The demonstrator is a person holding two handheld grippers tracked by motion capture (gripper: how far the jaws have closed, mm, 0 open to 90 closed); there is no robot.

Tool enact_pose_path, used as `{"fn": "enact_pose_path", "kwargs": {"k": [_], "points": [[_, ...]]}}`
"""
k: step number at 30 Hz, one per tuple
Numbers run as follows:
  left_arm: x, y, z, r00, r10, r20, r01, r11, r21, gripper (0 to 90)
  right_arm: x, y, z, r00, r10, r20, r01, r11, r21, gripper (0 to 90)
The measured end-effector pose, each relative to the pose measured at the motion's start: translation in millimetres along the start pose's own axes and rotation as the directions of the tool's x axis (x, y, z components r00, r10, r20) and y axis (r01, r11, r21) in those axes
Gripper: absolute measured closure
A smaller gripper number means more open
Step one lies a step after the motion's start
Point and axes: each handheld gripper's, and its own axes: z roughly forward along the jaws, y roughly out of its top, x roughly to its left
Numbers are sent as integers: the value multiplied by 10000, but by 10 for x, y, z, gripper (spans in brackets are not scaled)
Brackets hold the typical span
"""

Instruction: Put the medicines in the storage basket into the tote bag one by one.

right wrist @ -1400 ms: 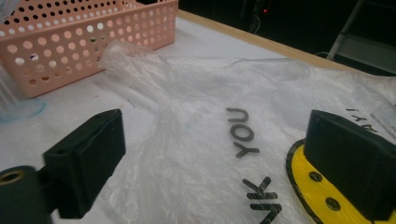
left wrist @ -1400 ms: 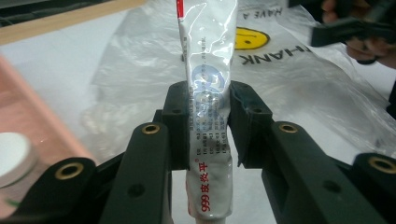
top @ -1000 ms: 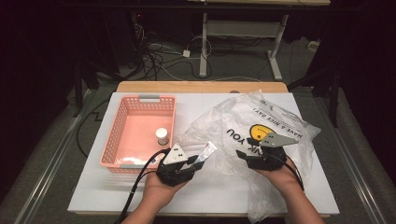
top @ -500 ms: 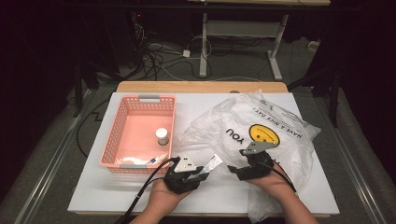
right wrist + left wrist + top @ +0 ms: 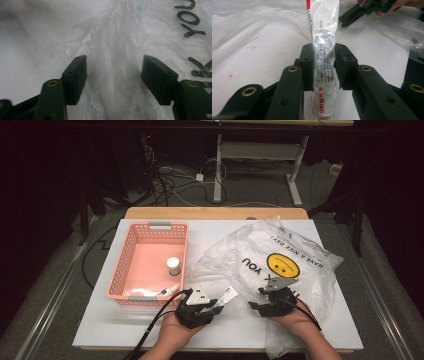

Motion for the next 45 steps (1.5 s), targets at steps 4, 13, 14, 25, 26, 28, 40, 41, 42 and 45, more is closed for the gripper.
{"fn": "enact_pose_path", "kwargs": {"k": [4,13,14,25,26,28,40,41,42,45], "points": [[1,-3,-7,10000,37,-7,-37,10000,34,683,-19,-6,-8,9998,184,-21,-184,9997,-132,499],[6,-8,-6,10000,14,7,-14,10000,48,683,-73,14,-59,9986,514,-123,-520,9974,-506,601],[6,-10,-2,10000,10,22,-10,10000,72,683,-79,15,-65,9982,574,-165,-582,9967,-560,603],[23,-24,1,9999,-114,38,114,9999,73,683,-183,-12,-142,9952,968,-114,-975,9912,-896,630],[24,-25,1,9999,-123,31,123,9999,72,683,-191,-16,-147,9952,971,-115,-977,9912,-891,632],[24,-27,2,9999,-148,40,148,9999,76,683,-203,-23,-154,9946,1027,-118,-1033,9905,-907,637],[37,-29,-4,9999,-167,9,166,9998,53,683,-261,-33,-202,9935,1136,-12,-1131,9881,-1037,663],[39,-28,-5,9999,-155,-2,155,9999,46,683,-262,-34,-201,9940,1096,-13,-1091,9888,-1015,667],[39,-28,-6,9999,-153,3,153,9999,44,683,-256,-34,-195,9940,1091,-50,-1091,9895,-951,667],[36,-29,-5,9999,-144,6,144,9999,42,683,-229,-33,-142,9956,915,-183,-926,9931,-713,676]]}}
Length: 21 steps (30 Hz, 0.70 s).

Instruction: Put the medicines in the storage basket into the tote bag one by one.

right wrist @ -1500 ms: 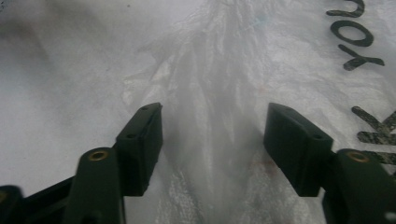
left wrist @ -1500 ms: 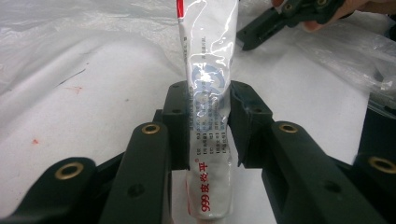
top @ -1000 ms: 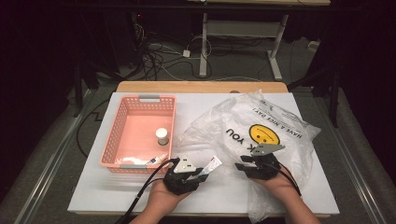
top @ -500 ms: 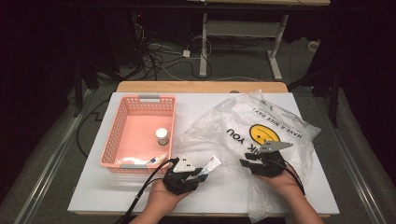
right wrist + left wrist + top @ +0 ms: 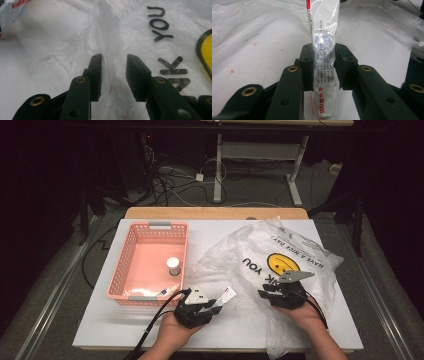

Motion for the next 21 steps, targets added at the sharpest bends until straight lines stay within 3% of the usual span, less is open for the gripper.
{"fn": "enact_pose_path", "kwargs": {"k": [4,8,9,14,21], "points": [[6,1,-8,10000,-5,-32,5,10000,-16,683,50,-12,88,9997,-236,-90,240,9990,380,746],[11,-4,-10,10000,-56,-38,56,10000,-30,683,66,-14,119,9992,-293,275,281,9987,423,900],[10,-5,-9,10000,-82,-33,81,10000,-32,683,67,-13,119,9987,-336,373,320,9986,426,900],[14,-2,-22,10000,-53,-47,53,10000,-67,683,51,25,4,9981,-199,577,223,9989,-409,900],[-5,9,-8,10000,-50,-26,50,10000,-84,683,67,91,-209,9965,-284,785,390,9898,-1370,900]]}}
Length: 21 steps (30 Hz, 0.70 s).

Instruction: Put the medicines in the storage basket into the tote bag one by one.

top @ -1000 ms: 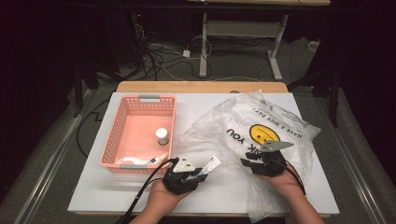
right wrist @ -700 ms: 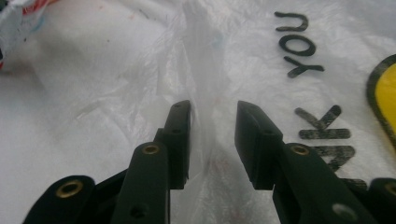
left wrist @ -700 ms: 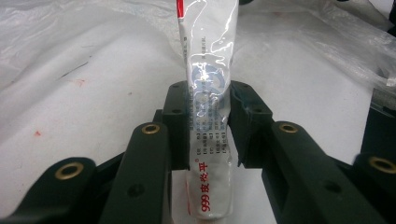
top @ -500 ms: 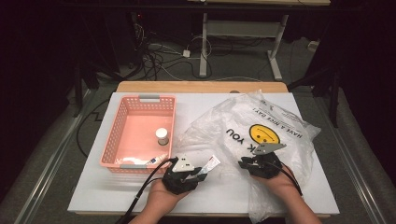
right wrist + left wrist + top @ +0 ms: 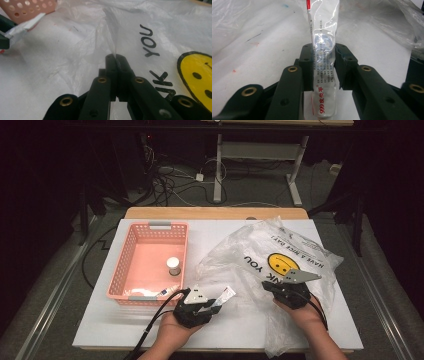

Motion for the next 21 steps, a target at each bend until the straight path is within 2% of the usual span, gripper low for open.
{"fn": "enact_pose_path", "kwargs": {"k": [9,21], "points": [[-37,175,62,9994,337,-119,-337,9994,1,683,29,88,-68,9999,-32,102,37,9988,-488,900],[-7,327,113,9999,105,45,-104,9991,-415,683,98,138,-140,10000,-92,-7,91,9953,-959,900]]}}
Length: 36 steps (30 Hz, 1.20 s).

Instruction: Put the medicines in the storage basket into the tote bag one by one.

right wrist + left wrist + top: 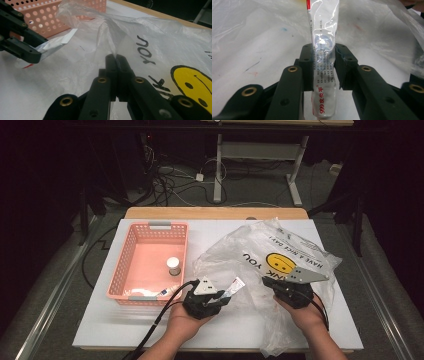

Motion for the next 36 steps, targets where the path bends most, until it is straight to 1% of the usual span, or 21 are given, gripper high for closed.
{"fn": "enact_pose_path", "kwargs": {"k": [2,7,9,11,15,18,19,23,24,27,30,33,36], "points": [[-13,38,9,10000,30,22,-29,10000,-89,683,15,8,-3,10000,-77,9,77,10000,-24,900],[-48,140,75,9999,128,84,-126,9998,-152,683,26,39,-44,10000,-48,19,49,9998,-198,900],[-62,174,134,9998,178,99,-178,9998,-24,683,24,58,-66,10000,-81,-10,81,9994,-339,900],[-58,194,214,9997,240,69,-241,9995,202,683,26,77,-91,10000,-51,-6,50,9989,-461,900],[-5,198,361,9999,99,-119,-90,9974,708,683,34,111,-136,10000,-75,-32,73,9975,-697,900],[27,182,417,9995,75,-309,-41,9942,1073,683,38,129,-177,10000,-54,-43,50,9964,-842,900],[36,178,421,9993,118,-361,-73,9926,1209,683,36,136,-194,10000,-43,-39,39,9957,-927,900],[58,169,410,9982,158,-583,-68,9885,1510,683,23,172,-275,10000,-27,64,34,9927,-1209,900],[64,167,409,9977,120,-666,-16,9881,1539,683,20,179,-296,9999,-18,107,32,9921,-1251,900],[85,159,404,9954,247,-929,-73,9831,1829,683,13,196,-347,9998,-58,173,81,9903,-1387,900],[101,157,405,9936,224,-1103,-5,9808,1952,683,15,220,-395,9997,-129,223,161,9880,-1533,900],[120,155,397,9922,228,-1223,30,9783,2070,683,15,244,-420,9997,-80,235,118,9859,-1670,900],[127,150,364,9923,212,-1220,51,9773,2116,683,10,251,-414,9998,-69,200,102,9857,-1683,900]]}}
